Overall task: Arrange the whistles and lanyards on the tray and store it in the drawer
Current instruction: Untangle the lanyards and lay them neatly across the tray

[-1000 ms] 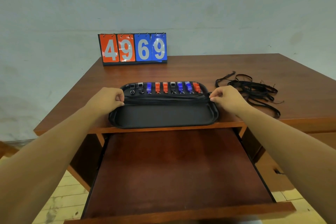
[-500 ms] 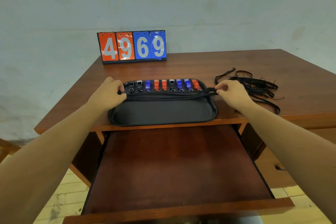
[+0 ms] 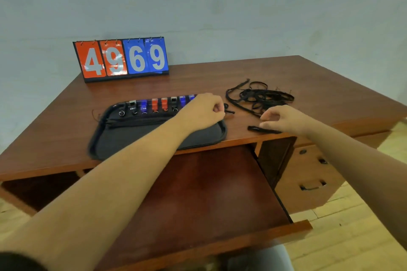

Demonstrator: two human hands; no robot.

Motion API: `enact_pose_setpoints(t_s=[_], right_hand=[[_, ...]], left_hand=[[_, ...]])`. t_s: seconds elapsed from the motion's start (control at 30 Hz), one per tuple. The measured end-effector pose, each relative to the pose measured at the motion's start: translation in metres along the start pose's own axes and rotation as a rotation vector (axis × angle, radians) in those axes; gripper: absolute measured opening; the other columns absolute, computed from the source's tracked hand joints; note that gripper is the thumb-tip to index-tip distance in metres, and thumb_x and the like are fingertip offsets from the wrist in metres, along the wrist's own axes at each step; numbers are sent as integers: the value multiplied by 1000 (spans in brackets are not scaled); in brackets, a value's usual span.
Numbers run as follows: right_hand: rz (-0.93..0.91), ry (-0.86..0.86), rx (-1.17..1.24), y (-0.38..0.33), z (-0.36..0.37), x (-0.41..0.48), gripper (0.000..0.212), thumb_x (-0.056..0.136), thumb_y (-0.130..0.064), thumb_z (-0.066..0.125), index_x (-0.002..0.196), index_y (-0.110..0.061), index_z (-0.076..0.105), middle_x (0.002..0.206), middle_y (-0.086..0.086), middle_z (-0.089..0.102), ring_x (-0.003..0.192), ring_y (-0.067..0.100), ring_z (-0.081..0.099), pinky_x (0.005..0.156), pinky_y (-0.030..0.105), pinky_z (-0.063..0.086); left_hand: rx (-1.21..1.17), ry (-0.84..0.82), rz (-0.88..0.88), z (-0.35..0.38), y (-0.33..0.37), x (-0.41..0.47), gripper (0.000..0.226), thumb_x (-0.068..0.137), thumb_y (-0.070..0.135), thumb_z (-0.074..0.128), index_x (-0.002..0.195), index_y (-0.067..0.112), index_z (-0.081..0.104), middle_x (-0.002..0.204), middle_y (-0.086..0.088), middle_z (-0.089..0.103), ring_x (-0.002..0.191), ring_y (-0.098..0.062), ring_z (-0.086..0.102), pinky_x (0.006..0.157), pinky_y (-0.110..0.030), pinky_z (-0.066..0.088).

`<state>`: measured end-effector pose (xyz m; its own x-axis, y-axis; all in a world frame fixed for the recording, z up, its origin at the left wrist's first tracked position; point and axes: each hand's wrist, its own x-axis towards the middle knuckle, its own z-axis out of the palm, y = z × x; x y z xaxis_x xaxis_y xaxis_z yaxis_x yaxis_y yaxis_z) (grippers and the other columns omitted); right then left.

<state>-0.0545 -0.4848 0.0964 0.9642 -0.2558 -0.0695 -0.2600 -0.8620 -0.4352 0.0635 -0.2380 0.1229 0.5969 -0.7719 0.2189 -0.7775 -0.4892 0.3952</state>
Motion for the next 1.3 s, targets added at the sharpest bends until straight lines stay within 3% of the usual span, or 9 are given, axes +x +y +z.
enact_pose_setpoints(t_s=[0.23, 0.4, 0.53, 0.7, 0.8, 0.9, 0.97, 1.17, 1.3], right_hand=[[-66, 147, -17, -5, 18, -10, 3, 90, -24, 74, 91, -20, 73, 97, -6, 66, 96, 14, 62, 84, 27, 45], [13, 337, 660, -26, -3, -12, 12, 91, -30, 72, 94, -20, 77, 96, -9, 76, 95, 10, 70, 84, 24, 52], [-153, 155, 1301, -63, -30, -13, 13, 100, -12, 57, 106, -3, 65, 96, 8, 73, 99, 26, 72, 92, 36, 57], [-248, 164, 1624, -96, -51, -9, 6, 100, -10, 57, 99, -5, 59, 83, 10, 70, 82, 23, 71, 82, 37, 58], [-210, 281, 1653, -92, -61, -8, 9, 100, -9, 58, 106, -2, 58, 81, 8, 70, 80, 23, 72, 82, 37, 58], [-121, 335, 1581, -75, -54, -8, 15, 98, -9, 61, 111, -1, 61, 88, 9, 73, 92, 24, 74, 89, 38, 59], [-38, 285, 1488, -65, -43, -8, 26, 97, -12, 63, 120, -2, 60, 99, 11, 75, 102, 27, 73, 89, 39, 59], [50, 351, 784, -66, -19, -6, 57, 90, -32, 71, 142, -17, 53, 137, 2, 58, 124, 18, 57, 108, 41, 46], [-216, -60, 914, -68, -22, -8, 46, 95, -33, 64, 135, -10, 61, 137, 5, 63, 131, 19, 56, 113, 43, 42]], left_hand=[[-120, -45, 8, 41, 36, 15, 13, 91, 32, 63, 96, 22, 70, 99, 7, 65, 93, -9, 60, 82, -27, 48], [-341, -52, -172, 42, 31, 15, 32, 90, 43, 65, 116, 25, 63, 116, 8, 62, 99, -4, 57, 72, -20, 44], [-535, -78, -51, 30, 46, 16, 68, 89, 43, 67, 148, 25, 39, 150, 7, 45, 132, -8, 45, 104, -26, 38], [-833, -151, 34, 20, 63, 16, 32, 101, 25, 53, 130, 12, 59, 114, 0, 73, 112, -5, 64, 94, -15, 45], [-807, -99, 19, 20, 58, 9, 28, 104, 21, 47, 108, 2, 67, 79, 0, 74, 93, -17, 72, 85, -15, 50], [-855, -47, -4, 15, 48, 4, 25, 103, 18, 47, 105, 3, 66, 70, 7, 65, 75, -17, 67, 83, -36, 54], [-990, -42, -24, 10, 46, 3, 22, 104, 16, 45, 106, 6, 64, 66, 4, 58, 62, -12, 55, 66, -32, 48], [-1016, -171, -91, -12, 48, -1, 24, 105, 17, 41, 106, 4, 61, 62, 3, 46, 48, -10, 38, 47, -22, 29], [-920, -314, -102, -20, 34, -9, 23, 104, 17, 44, 102, 4, 63, 61, 2, 46, 48, -10, 35, 45, -22, 26]])
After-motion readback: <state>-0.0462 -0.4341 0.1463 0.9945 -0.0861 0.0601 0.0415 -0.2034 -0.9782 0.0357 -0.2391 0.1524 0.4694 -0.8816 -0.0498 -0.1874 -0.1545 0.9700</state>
